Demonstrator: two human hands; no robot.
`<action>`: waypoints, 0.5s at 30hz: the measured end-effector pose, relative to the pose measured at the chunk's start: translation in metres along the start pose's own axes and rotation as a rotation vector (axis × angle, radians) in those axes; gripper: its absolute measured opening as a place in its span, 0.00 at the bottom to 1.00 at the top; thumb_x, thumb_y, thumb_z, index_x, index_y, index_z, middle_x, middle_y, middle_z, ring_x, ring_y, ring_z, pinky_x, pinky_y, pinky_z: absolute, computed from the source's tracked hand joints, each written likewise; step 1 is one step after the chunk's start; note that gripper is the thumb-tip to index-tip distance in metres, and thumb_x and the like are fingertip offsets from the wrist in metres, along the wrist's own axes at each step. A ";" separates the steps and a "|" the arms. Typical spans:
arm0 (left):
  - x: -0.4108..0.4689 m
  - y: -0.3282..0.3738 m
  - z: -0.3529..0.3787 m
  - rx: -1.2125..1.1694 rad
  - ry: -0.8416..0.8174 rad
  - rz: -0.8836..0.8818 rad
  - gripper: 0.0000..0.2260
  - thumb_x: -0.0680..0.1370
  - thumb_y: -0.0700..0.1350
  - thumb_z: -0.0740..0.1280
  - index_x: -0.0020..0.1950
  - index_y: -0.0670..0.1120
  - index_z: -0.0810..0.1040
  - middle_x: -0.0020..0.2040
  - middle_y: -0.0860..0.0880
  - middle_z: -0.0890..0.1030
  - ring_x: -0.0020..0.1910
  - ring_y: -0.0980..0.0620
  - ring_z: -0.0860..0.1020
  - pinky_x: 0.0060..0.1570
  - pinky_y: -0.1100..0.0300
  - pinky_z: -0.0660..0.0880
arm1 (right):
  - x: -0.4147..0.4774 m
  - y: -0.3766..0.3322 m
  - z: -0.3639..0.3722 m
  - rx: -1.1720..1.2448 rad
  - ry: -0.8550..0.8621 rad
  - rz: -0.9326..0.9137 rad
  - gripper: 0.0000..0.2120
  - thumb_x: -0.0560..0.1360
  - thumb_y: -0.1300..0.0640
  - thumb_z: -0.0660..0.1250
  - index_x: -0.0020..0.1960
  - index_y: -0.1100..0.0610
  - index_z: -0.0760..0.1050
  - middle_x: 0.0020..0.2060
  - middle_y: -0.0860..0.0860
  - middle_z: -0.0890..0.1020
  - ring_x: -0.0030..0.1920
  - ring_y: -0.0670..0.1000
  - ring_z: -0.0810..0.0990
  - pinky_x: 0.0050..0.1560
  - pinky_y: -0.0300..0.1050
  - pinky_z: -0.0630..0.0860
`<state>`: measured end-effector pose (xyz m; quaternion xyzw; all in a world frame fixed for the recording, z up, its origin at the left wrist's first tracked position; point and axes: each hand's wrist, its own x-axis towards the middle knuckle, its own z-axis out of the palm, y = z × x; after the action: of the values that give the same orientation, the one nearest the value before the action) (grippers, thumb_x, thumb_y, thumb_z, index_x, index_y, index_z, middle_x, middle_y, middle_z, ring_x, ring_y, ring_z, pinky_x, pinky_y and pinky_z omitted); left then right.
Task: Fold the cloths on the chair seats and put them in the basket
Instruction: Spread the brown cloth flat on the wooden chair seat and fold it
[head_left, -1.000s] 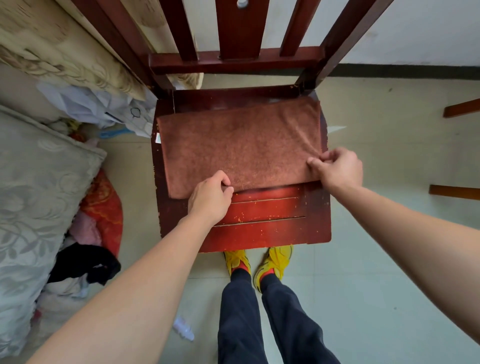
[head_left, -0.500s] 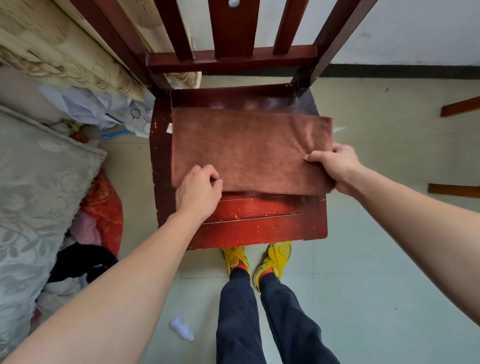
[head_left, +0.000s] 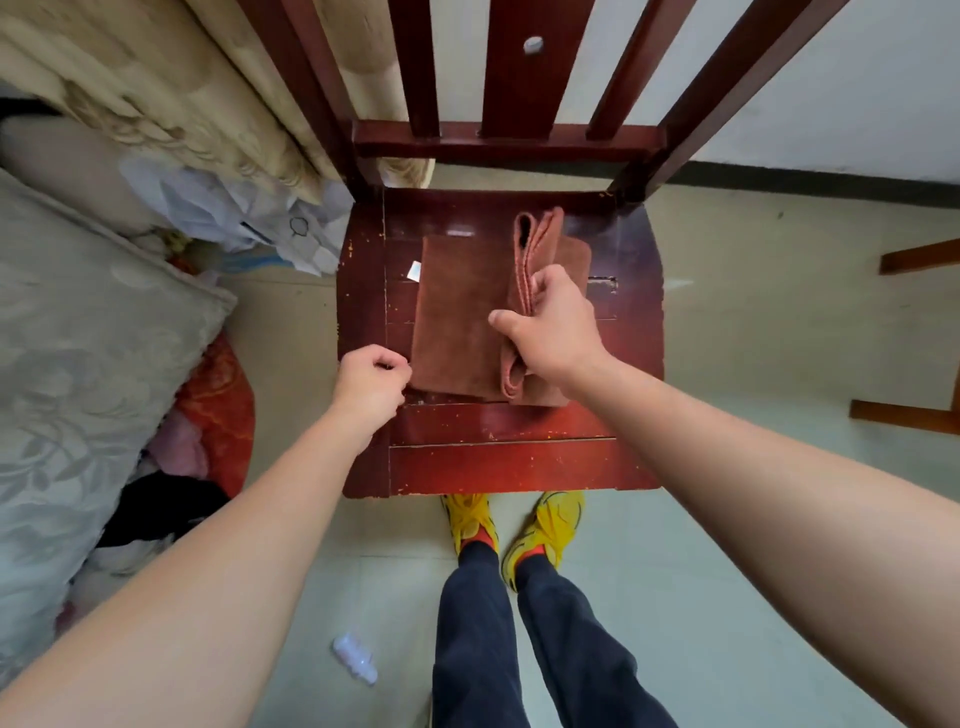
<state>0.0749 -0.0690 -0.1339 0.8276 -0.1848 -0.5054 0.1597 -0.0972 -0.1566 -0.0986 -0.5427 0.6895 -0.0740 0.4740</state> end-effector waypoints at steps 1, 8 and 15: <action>0.003 -0.004 -0.009 -0.018 0.028 -0.020 0.05 0.77 0.39 0.64 0.45 0.46 0.78 0.40 0.45 0.79 0.32 0.51 0.76 0.32 0.59 0.75 | 0.004 -0.009 0.018 -0.021 -0.021 -0.001 0.16 0.69 0.52 0.73 0.48 0.54 0.66 0.42 0.52 0.80 0.45 0.58 0.80 0.46 0.59 0.79; 0.018 -0.016 -0.050 -0.074 0.064 -0.052 0.04 0.78 0.38 0.64 0.48 0.45 0.77 0.38 0.48 0.77 0.32 0.52 0.75 0.32 0.60 0.73 | 0.033 -0.029 0.084 -0.099 -0.108 0.148 0.23 0.70 0.50 0.74 0.57 0.54 0.66 0.50 0.55 0.78 0.44 0.62 0.82 0.46 0.57 0.81; 0.026 0.020 -0.039 -0.099 0.109 0.164 0.12 0.77 0.38 0.63 0.38 0.53 0.75 0.37 0.46 0.80 0.34 0.50 0.77 0.30 0.63 0.76 | 0.027 -0.006 0.048 0.262 0.130 0.160 0.01 0.72 0.56 0.69 0.42 0.51 0.77 0.34 0.51 0.83 0.32 0.48 0.83 0.34 0.46 0.79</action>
<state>0.1180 -0.0960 -0.1276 0.8270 -0.2178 -0.4533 0.2512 -0.0569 -0.1608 -0.1363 -0.4137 0.7440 -0.1602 0.4996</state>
